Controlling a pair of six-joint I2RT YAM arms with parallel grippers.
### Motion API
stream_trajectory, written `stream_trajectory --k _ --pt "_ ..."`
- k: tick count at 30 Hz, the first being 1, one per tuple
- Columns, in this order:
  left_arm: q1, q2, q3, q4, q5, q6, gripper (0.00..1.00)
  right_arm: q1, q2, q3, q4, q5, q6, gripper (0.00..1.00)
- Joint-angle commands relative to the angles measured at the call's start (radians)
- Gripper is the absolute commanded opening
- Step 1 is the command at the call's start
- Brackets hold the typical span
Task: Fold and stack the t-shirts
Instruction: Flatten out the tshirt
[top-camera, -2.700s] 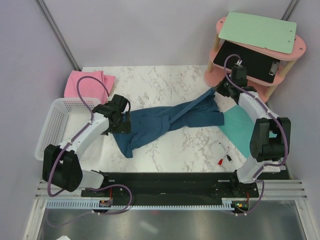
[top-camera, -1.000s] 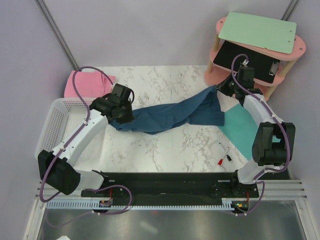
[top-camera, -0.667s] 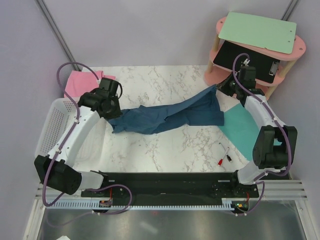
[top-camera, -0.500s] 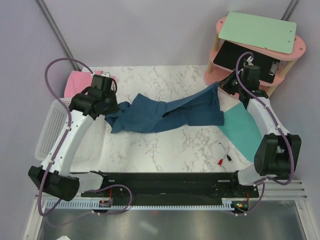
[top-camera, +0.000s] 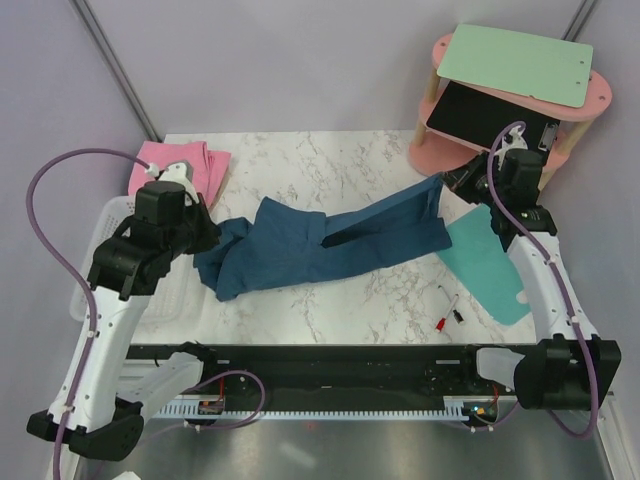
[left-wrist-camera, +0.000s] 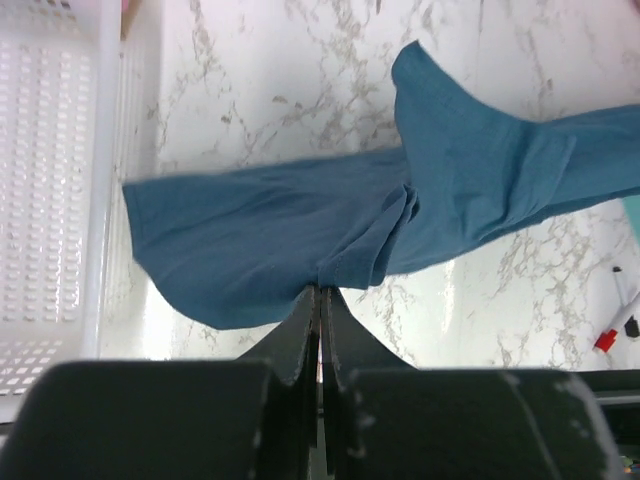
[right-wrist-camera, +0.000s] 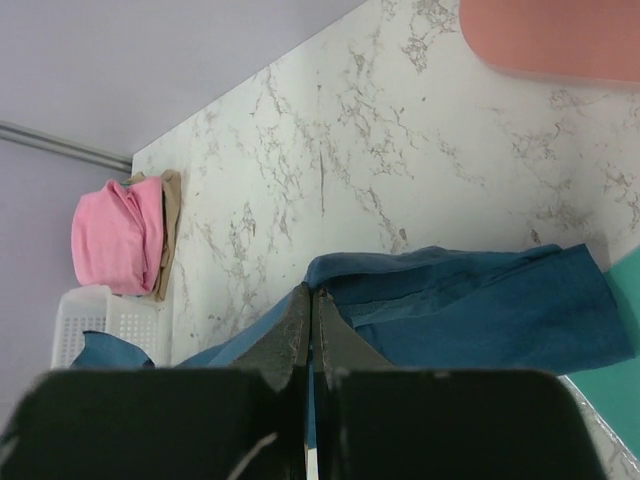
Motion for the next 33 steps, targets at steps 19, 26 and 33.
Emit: stream_trajectory --k 19,26,33 --pt "0.001 -0.195 0.296 0.018 0.022 0.113 0.02 0.002 -0.327 0.167 0.002 -0.137 -0.032 0.0" --pt "0.001 -0.198 0.305 0.007 0.079 0.109 0.02 0.002 -0.363 0.196 -0.073 -0.143 -0.058 0.0" --pt "-0.001 -0.187 0.547 -0.072 0.15 0.127 0.02 0.005 -0.449 0.334 -0.168 -0.17 -0.074 0.0"
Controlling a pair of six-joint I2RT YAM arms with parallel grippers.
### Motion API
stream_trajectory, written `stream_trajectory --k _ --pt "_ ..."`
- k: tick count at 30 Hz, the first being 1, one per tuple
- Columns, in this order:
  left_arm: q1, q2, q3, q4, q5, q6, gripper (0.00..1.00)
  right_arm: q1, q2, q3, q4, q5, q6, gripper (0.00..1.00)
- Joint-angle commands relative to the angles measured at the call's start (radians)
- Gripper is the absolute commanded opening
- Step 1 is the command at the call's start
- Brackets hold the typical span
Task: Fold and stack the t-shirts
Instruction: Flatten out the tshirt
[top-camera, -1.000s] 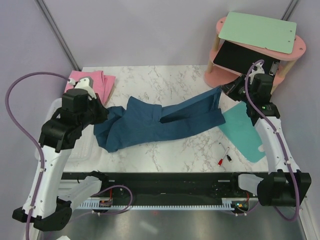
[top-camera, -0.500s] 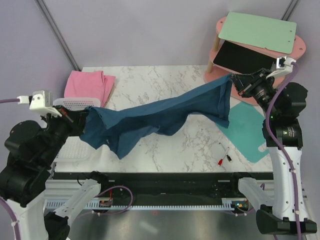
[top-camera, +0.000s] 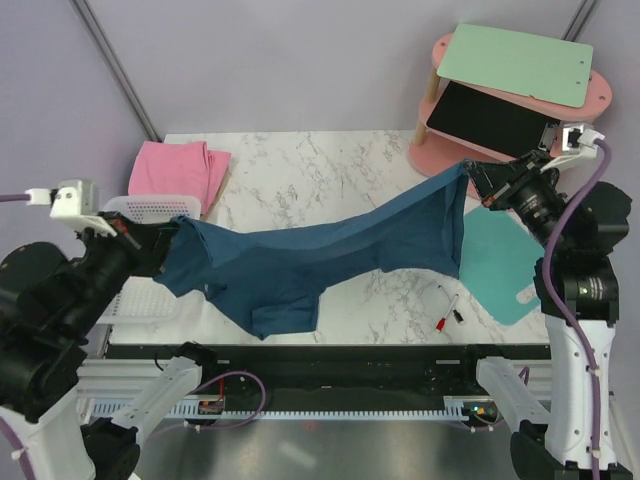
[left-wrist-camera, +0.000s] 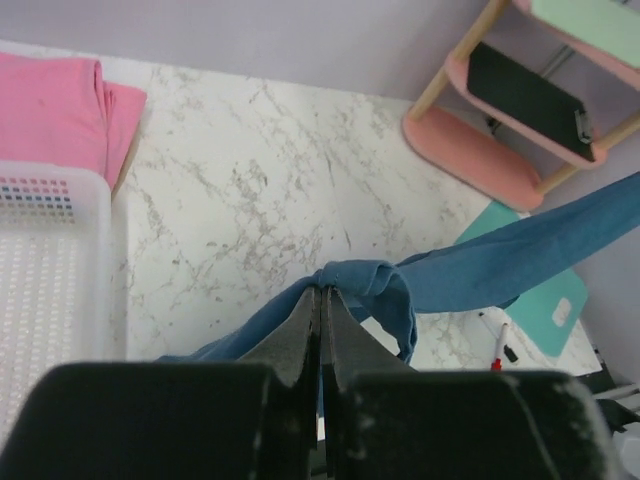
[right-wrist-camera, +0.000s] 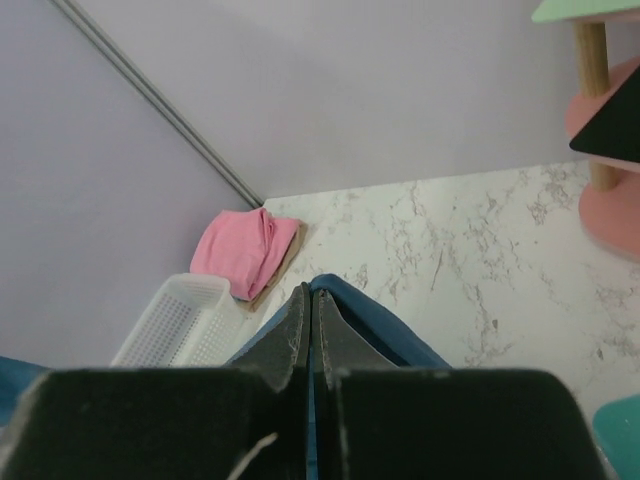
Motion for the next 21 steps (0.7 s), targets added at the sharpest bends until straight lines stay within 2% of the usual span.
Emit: stream_trajectory --k 1,9,14,18,21 --pt "-0.001 -0.01 0.193 -0.03 0.067 0.056 0.02 0.008 -0.082 0.147 -0.026 -0.037 -0.014 0.0" --pt "-0.001 0.039 0.48 -0.103 0.112 0.081 0.02 0.014 -0.207 0.241 -0.076 -0.01 0.041 0.0" --pt "-0.001 0.14 0.534 -0.083 0.102 0.086 0.02 0.014 -0.207 0.307 -0.149 0.072 0.017 0.0" --pt "-0.001 0.256 0.54 -0.053 0.044 0.107 0.02 0.014 -0.173 0.241 -0.17 0.121 -0.023 0.0" --pt "-0.001 0.345 0.517 -0.026 -0.019 0.133 0.02 0.014 -0.136 0.085 -0.131 0.167 -0.051 0.0"
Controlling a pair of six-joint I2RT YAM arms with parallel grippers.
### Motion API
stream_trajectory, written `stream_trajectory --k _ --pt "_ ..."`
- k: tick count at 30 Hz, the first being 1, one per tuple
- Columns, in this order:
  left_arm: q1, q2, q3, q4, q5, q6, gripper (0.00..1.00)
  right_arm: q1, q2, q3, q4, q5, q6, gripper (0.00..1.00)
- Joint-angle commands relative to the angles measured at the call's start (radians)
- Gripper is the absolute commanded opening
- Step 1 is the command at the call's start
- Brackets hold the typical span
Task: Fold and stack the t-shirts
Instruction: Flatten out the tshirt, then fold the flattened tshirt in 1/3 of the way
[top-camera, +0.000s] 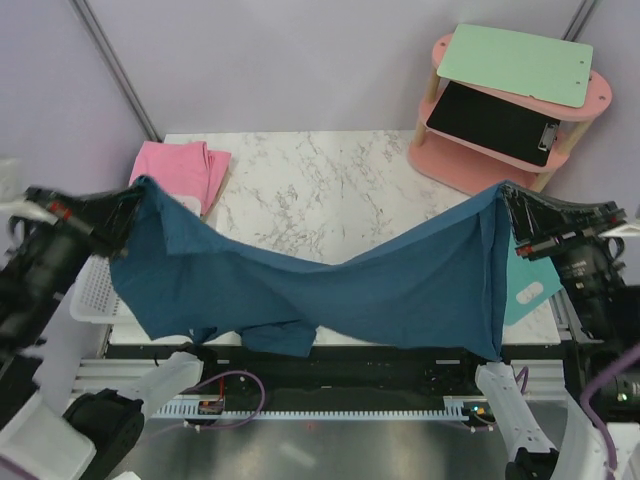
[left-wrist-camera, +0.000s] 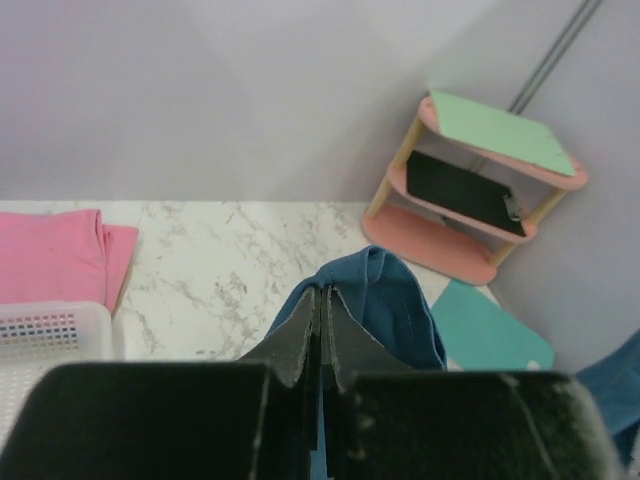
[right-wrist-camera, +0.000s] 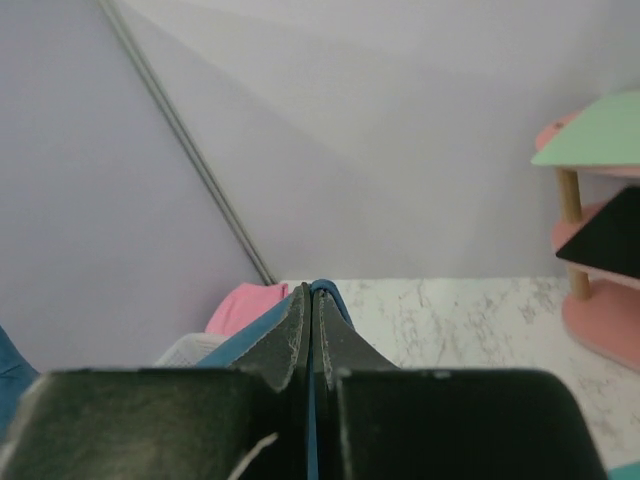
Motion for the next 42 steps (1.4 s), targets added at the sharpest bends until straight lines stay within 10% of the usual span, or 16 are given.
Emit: stream_trajectory --k 1,10,21,42 --pt "-0.001 0.24 -0.043 0.051 -0.091 0.083 0.02 0.002 0.093 -0.188 0.003 0.099 -0.045 0.0" --pt "0.022 0.629 -0.167 0.218 -0.122 0.122 0.02 0.002 0.384 -0.512 0.29 0.215 -0.058 0.0" --pt "0.094 1.242 0.297 0.2 -0.083 0.105 0.02 0.0 0.916 -0.361 0.537 0.315 -0.039 0.0" --pt "0.104 0.858 -0.489 0.342 -0.204 0.088 0.02 -0.007 1.002 -0.442 0.426 0.247 -0.038 0.0"
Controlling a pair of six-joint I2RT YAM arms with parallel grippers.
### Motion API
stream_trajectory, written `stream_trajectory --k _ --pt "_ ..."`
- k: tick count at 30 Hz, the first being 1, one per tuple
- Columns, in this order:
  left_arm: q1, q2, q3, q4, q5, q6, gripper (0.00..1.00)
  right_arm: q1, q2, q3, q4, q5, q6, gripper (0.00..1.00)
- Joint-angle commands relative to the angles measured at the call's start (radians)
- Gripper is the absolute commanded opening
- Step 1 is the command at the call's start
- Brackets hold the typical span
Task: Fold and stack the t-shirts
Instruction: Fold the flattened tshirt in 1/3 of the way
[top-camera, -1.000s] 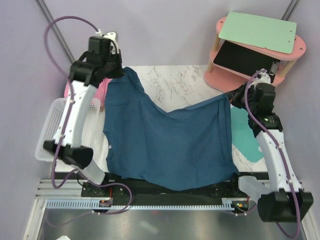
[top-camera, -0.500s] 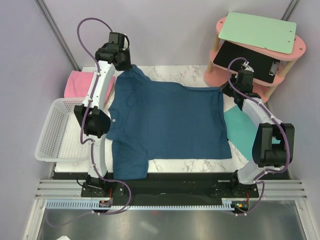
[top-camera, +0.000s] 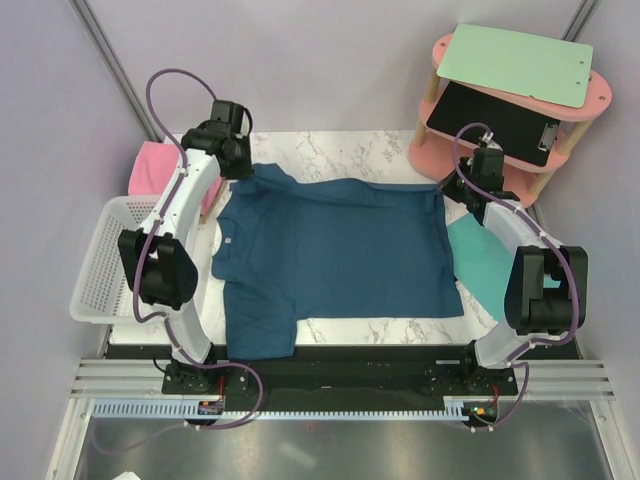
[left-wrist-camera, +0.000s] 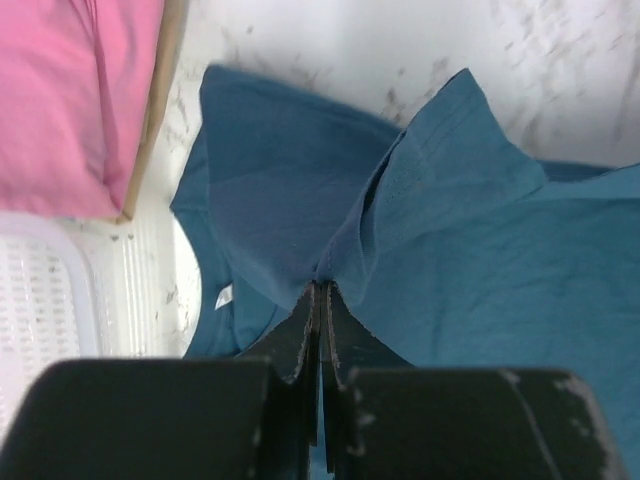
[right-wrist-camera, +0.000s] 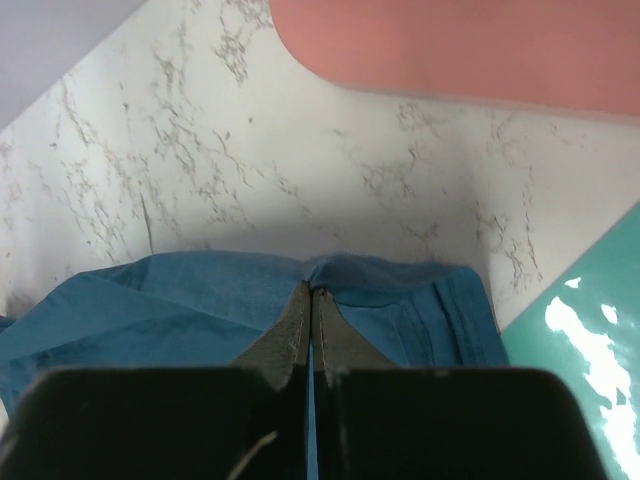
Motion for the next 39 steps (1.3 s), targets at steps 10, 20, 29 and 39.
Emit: stream_trajectory --k 10,20,29,39 --pt "0.003 -0.109 -0.23 0.023 -0.135 0.031 0.02 -0.009 0.036 -0.02 -0.128 -0.001 -0.03 0.0" --pt "0.001 -0.261 -0.376 -0.004 -0.018 0.005 0.02 -0.011 0.089 -0.028 -0.164 0.018 -0.047 0.0" --pt "-0.003 -0.309 -0.533 -0.041 0.081 -0.07 0.02 -0.011 0.108 -0.057 -0.19 0.039 -0.051 0.0" --pt "-0.006 -0.304 -0.448 -0.046 0.094 -0.074 1.0 -0.011 0.152 -0.066 -0.225 0.012 -0.064 0.21"
